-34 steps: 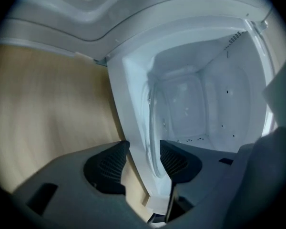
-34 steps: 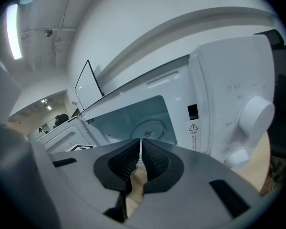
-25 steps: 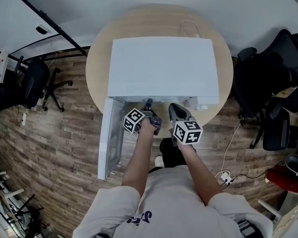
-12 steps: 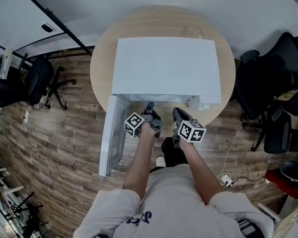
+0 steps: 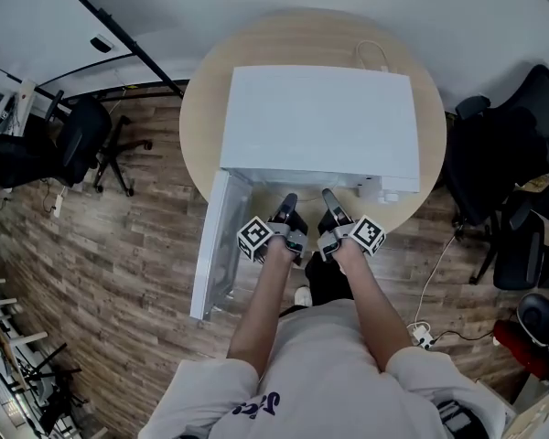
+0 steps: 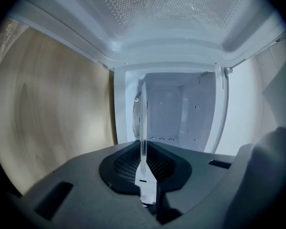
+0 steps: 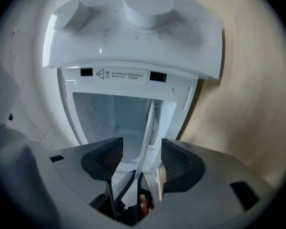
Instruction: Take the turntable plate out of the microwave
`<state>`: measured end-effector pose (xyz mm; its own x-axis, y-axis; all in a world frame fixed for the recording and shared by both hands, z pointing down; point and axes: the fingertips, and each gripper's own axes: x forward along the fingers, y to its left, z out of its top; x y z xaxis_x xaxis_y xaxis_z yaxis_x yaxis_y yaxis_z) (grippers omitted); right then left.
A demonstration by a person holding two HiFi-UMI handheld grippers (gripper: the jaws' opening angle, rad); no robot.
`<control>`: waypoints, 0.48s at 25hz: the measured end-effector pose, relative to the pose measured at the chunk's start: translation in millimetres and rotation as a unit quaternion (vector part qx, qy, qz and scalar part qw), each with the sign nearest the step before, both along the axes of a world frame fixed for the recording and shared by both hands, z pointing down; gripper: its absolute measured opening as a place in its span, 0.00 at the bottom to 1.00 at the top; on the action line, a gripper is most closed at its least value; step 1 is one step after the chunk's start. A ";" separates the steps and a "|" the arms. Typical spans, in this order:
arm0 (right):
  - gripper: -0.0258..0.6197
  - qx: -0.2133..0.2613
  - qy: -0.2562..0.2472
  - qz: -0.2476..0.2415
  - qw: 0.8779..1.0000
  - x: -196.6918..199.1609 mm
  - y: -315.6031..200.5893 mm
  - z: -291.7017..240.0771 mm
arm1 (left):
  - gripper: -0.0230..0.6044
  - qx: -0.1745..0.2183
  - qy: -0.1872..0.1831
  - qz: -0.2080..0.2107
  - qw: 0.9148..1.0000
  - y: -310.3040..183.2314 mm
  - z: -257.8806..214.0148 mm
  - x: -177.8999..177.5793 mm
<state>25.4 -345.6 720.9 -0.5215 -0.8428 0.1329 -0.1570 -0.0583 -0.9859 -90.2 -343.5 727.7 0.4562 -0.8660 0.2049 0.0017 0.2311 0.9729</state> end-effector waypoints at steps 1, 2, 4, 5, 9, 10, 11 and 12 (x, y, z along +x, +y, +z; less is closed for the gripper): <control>0.41 0.002 -0.005 -0.002 1.000 -3.3 -3.5 0.8 | 0.09 0.001 -0.001 0.003 1.000 2.6 -1.7 -0.8; 0.41 0.002 -0.008 -0.004 1.000 -6.9 -7.2 1.3 | 0.09 0.002 -0.002 0.005 1.000 5.4 -3.3 -1.7; 0.41 0.001 -0.019 -0.006 1.000 -14.5 -15.7 2.1 | 0.09 0.003 -0.004 0.007 1.000 11.6 -5.6 -3.8; 0.41 0.003 -0.027 -0.004 1.000 -18.2 -20.5 2.0 | 0.09 0.004 -0.004 0.008 1.000 14.6 -5.8 -5.1; 0.41 0.000 -0.037 0.001 0.999 -22.6 -33.3 2.5 | 0.09 0.005 -0.004 0.012 1.000 26.4 -8.7 -7.4; 0.41 0.001 -0.037 0.001 0.999 -22.6 -35.0 2.9 | 0.09 0.006 -0.003 0.014 1.000 28.9 -10.3 -6.9; 0.41 0.002 -0.037 0.001 0.999 -23.1 -36.6 2.7 | 0.09 0.006 -0.002 0.015 1.000 31.7 -12.1 -6.6; 0.41 0.004 -0.039 0.001 0.999 -24.1 -38.1 1.8 | 0.09 0.006 0.001 0.015 1.000 35.2 -13.9 -6.6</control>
